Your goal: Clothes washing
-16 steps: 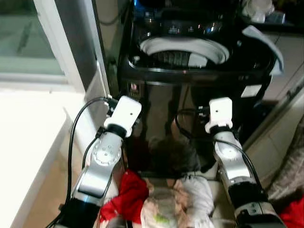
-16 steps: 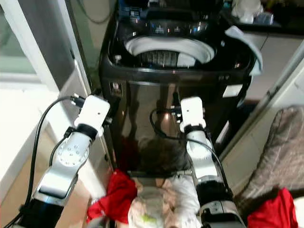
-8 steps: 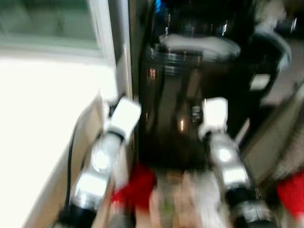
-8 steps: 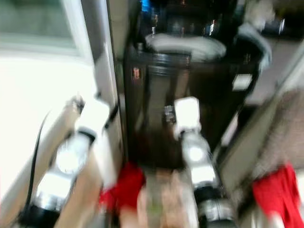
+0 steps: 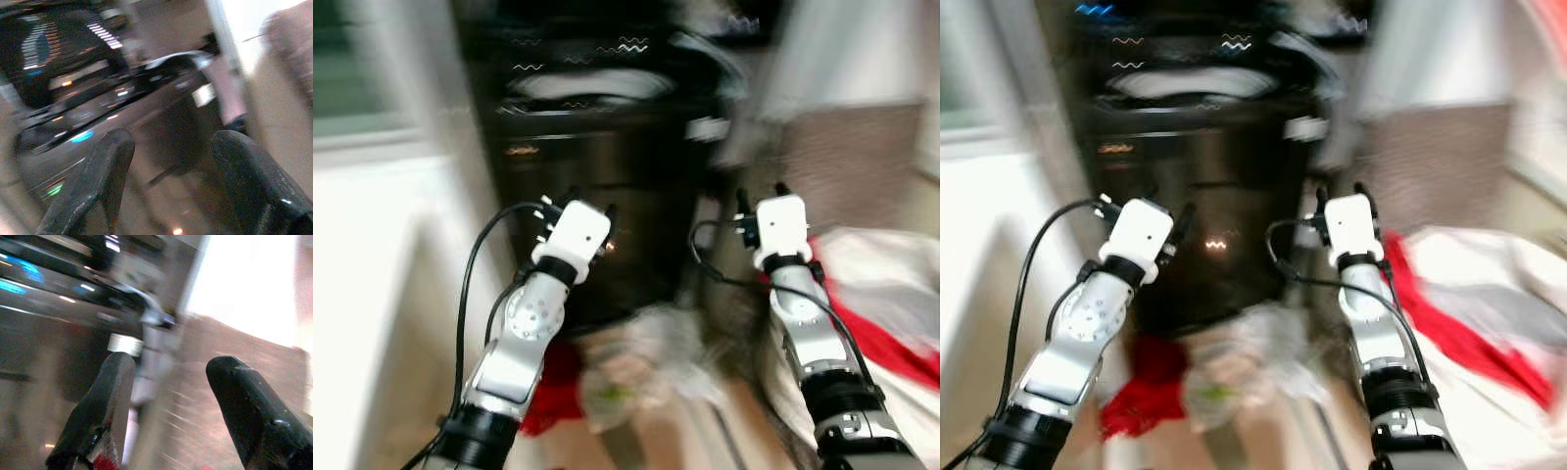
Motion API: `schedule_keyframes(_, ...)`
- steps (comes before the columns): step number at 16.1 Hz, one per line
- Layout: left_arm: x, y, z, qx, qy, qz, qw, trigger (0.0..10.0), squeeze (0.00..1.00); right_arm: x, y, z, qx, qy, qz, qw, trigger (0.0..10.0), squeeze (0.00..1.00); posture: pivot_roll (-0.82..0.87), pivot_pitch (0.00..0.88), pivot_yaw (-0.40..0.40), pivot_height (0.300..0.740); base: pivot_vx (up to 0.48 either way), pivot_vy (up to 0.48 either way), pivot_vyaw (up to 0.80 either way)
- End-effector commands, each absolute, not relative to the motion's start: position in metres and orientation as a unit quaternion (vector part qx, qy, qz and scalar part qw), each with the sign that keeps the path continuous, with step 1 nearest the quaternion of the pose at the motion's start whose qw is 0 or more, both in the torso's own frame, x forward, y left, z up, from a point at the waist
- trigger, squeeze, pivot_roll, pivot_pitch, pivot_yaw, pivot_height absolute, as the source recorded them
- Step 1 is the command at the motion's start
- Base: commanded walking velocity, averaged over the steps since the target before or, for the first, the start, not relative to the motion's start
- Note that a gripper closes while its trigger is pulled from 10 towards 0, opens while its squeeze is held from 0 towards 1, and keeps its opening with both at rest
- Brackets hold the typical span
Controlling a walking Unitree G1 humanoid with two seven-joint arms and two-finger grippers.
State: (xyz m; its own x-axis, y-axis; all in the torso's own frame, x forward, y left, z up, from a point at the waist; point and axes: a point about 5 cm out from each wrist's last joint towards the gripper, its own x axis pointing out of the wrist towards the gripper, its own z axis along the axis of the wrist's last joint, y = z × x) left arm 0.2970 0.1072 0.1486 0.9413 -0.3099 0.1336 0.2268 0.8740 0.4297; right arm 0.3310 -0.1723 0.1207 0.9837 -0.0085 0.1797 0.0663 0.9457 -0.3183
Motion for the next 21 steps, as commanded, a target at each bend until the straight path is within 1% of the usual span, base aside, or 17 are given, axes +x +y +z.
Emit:
schedule_keyframes(1,0.301,0.107,0.149,0.216,-0.102,-0.144,0.96,10.0,0.0,0.33,-0.175,0.116,-0.156,-0.073,-0.029,0.985,10.0,0.0,-0.01,0.0,-0.005,0.74,0.0,0.0,-0.78)
schedule_keyframes(6,0.301,0.102,0.146,0.217,-0.102,-0.156,0.958,10.0,0.0,0.327,-0.187,0.108,-0.163,-0.054,-0.057,0.984,10.0,0.0,-0.02,0.0,-0.004,0.74,0.0,0.0,-0.75)
schedule_keyframes(7,0.301,0.102,0.146,0.218,-0.103,-0.156,0.958,10.0,0.0,0.33,-0.192,0.103,-0.137,-0.029,-0.068,0.988,10.0,0.0,-0.02,0.0,0.001,0.74,0.0,0.0,-0.74)
schedule_keyframes(8,0.3,0.102,0.147,0.218,-0.104,-0.156,0.958,10.0,0.0,0.337,-0.2,0.094,-0.073,0.028,-0.083,0.993,10.0,0.0,-0.02,0.0,0.008,0.74,0.0,0.0,-0.75)
schedule_keyframes(9,0.3,0.103,0.147,0.219,-0.105,-0.157,0.957,10.0,0.0,0.34,-0.204,0.095,-0.061,0.036,-0.088,0.994,10.0,0.0,-0.01,0.0,0.014,0.74,0.0,0.0,-0.55)
schedule_keyframes(11,0.296,0.108,0.148,0.23,-0.103,-0.161,0.954,10.0,0.0,0.357,-0.215,0.11,-0.077,0.044,-0.095,0.991,10.0,0.0,0.01,0.011,0.026,0.74,0.0,0.0,0.0)
schedule_keyframes(12,0.295,0.11,0.149,0.232,-0.102,-0.161,0.954,10.0,0.0,0.361,-0.219,0.115,-0.043,0.048,-0.108,0.992,10.0,0.0,0.02,0.019,0.031,0.74,0.0,0.0,0.0)
schedule_keyframes(13,0.294,0.113,0.15,0.236,-0.102,-0.16,0.953,10.0,0.0,0.366,-0.226,0.117,0.016,0.063,-0.132,0.989,10.0,0.0,0.03,0.026,0.035,0.74,0.0,0.0,0.0)
schedule_keyframes(14,0.293,0.114,0.151,0.238,-0.102,-0.16,0.953,10.0,0.0,0.367,-0.228,0.118,0.027,0.07,-0.137,0.988,10.0,1.0,0.04,0.032,0.037,0.74,0.0,0.0,0.0)
schedule_keyframes(16,0.292,0.117,0.153,0.244,-0.102,-0.157,0.951,10.0,0.0,0.373,-0.225,0.121,0.045,0.076,-0.132,0.987,10.0,1.0,0.06,0.035,0.038,0.74,0.0,0.0,0.0)
schedule_keyframes(18,0.292,0.118,0.155,0.249,-0.105,-0.154,0.95,10.0,0.0,0.374,-0.219,0.116,0.098,0.1,-0.136,0.981,10.0,1.0,0.07,0.038,0.029,0.74,0.0,0.0,0.0)
schedule_keyframes(19,0.291,0.118,0.156,0.25,-0.105,-0.153,0.95,10.0,0.0,0.374,-0.219,0.113,0.118,0.112,-0.142,0.976,10.0,1.0,0.07,0.041,0.029,0.74,0.0,0.0,0.0)
schedule_keyframes(21,0.29,0.119,0.156,0.251,-0.104,-0.152,0.95,10.0,0.0,0.374,-0.222,0.11,0.131,0.123,-0.156,0.971,10.0,1.0,0.07,0.047,0.029,0.74,0.0,0.0,0.0)
